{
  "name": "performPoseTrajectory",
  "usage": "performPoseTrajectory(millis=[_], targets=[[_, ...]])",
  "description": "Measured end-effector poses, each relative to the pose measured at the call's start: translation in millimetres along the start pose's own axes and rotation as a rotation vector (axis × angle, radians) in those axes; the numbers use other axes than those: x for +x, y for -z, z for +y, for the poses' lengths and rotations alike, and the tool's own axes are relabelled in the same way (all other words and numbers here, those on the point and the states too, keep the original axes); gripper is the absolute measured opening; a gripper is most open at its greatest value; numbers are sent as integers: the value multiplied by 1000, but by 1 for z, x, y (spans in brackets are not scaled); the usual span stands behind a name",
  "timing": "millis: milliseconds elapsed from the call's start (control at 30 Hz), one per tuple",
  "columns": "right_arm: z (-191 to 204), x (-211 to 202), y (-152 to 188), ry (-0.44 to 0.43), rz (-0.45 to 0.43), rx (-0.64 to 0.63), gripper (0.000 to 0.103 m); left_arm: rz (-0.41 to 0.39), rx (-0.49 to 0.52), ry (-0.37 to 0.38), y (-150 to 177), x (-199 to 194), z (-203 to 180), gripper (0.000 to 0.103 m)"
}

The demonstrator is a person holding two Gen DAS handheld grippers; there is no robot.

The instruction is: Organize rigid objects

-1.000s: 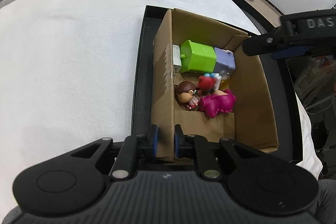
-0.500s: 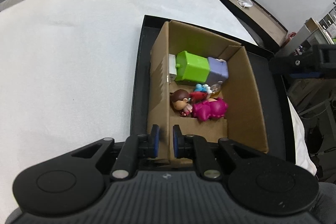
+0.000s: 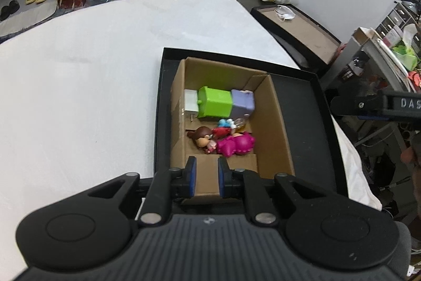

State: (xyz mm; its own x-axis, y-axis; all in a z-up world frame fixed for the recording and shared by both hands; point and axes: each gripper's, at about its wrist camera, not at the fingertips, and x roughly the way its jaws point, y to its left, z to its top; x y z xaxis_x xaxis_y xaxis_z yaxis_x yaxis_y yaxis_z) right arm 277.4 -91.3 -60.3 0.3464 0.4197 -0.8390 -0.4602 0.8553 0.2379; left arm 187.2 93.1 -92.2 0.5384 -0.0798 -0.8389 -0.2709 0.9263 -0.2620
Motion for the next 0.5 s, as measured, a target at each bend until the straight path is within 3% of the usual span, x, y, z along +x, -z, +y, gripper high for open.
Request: performPoseTrajectory(millis=[200, 267, 433, 500], targets=[[-11, -25, 13, -4, -65, 58, 99, -36, 41, -1, -5, -27, -17, 15], [-15, -34, 18, -16, -76, 86, 99, -44, 49, 4, -4, -35, -22, 19], [-18, -58, 29, -49, -98, 132, 102, -80, 64, 10, 5, -58, -35, 45], [-16, -67, 33, -39, -107, 123, 103, -96, 72, 13, 8, -66, -39, 51]])
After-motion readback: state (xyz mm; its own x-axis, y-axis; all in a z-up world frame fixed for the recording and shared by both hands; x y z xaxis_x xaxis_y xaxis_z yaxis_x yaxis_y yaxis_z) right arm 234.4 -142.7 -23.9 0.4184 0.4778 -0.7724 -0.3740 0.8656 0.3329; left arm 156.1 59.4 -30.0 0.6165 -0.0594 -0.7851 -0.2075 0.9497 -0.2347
